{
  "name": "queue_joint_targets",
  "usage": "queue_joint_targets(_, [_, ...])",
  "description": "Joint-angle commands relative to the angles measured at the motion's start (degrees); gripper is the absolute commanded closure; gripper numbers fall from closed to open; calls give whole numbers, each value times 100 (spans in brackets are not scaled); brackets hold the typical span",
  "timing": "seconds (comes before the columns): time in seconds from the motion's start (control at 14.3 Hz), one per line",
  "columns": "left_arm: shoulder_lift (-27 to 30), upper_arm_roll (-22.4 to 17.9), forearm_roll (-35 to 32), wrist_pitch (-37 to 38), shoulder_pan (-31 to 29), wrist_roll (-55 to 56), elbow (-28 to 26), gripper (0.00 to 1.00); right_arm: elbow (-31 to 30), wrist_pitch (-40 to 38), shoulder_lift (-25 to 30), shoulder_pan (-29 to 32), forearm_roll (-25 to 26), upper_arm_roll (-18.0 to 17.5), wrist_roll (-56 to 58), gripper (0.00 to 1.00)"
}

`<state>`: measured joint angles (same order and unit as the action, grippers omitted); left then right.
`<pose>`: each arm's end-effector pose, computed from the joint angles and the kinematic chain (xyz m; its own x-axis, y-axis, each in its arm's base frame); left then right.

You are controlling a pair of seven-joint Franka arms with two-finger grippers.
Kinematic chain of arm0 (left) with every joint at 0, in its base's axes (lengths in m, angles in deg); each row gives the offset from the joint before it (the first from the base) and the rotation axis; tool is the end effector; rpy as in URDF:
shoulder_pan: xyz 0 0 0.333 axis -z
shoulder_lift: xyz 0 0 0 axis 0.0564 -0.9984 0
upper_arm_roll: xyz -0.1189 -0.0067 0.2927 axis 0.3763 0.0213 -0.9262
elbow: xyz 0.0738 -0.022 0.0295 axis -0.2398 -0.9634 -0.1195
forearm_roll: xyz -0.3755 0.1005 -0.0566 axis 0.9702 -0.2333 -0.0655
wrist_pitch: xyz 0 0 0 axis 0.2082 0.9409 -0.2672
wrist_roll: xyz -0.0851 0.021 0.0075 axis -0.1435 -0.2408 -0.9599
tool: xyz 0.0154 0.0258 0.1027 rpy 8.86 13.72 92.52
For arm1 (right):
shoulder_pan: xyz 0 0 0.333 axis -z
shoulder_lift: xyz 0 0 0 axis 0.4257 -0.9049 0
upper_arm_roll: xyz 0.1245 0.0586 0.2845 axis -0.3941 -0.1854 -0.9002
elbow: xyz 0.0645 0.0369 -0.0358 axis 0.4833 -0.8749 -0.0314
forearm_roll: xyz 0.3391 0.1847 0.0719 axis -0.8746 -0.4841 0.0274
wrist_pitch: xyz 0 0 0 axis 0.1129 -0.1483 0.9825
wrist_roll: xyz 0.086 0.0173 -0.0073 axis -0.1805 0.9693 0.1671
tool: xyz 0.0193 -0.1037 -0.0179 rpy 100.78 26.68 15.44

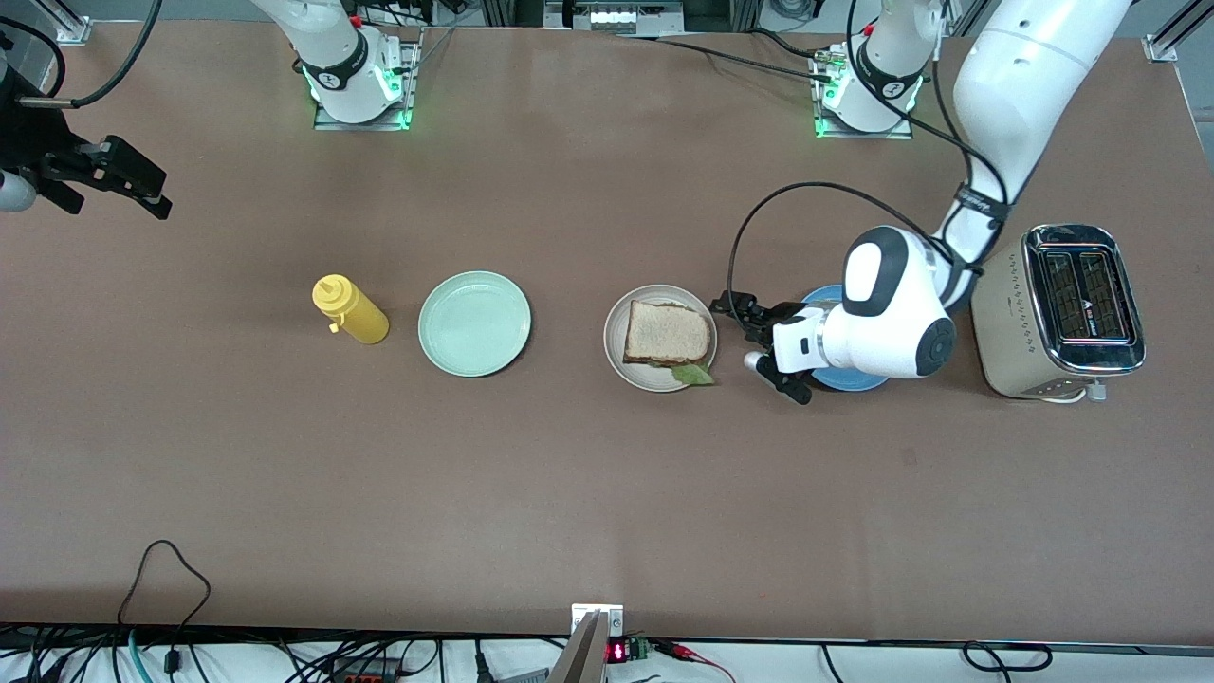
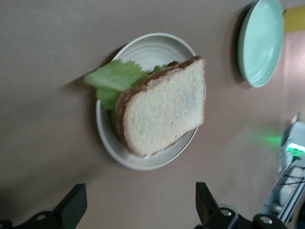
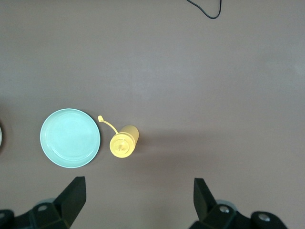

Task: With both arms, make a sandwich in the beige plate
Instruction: 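Withdraw the left gripper back toward the toaster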

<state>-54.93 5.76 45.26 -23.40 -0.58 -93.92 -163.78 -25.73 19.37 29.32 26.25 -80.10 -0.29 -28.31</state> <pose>0.5983 -0.2246 0.2691 0.8690 -0.4677 -0.1615 -0.2997 -0.7572 0.5803 0.5374 0.0311 0.6476 0.9970 -0.0458 0.0625 -0.0470 -0.9988 0.0169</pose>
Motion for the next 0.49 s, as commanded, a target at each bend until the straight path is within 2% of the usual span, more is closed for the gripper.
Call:
queue_joint_targets(0.0, [88, -25, -902, 1218, -111, 709, 802, 0, -110, 34, 116, -9, -20, 20, 66, 0])
queue_joint_targets(0.21, [97, -17, -1676, 2179, -155, 1579, 1585, 0, -110, 34, 116, -9, -20, 20, 66, 0])
queue_joint_targets(0.42, [288, 1, -2387, 2593, -155, 2353, 1903, 0, -110, 34, 116, -9, -20, 20, 66, 0])
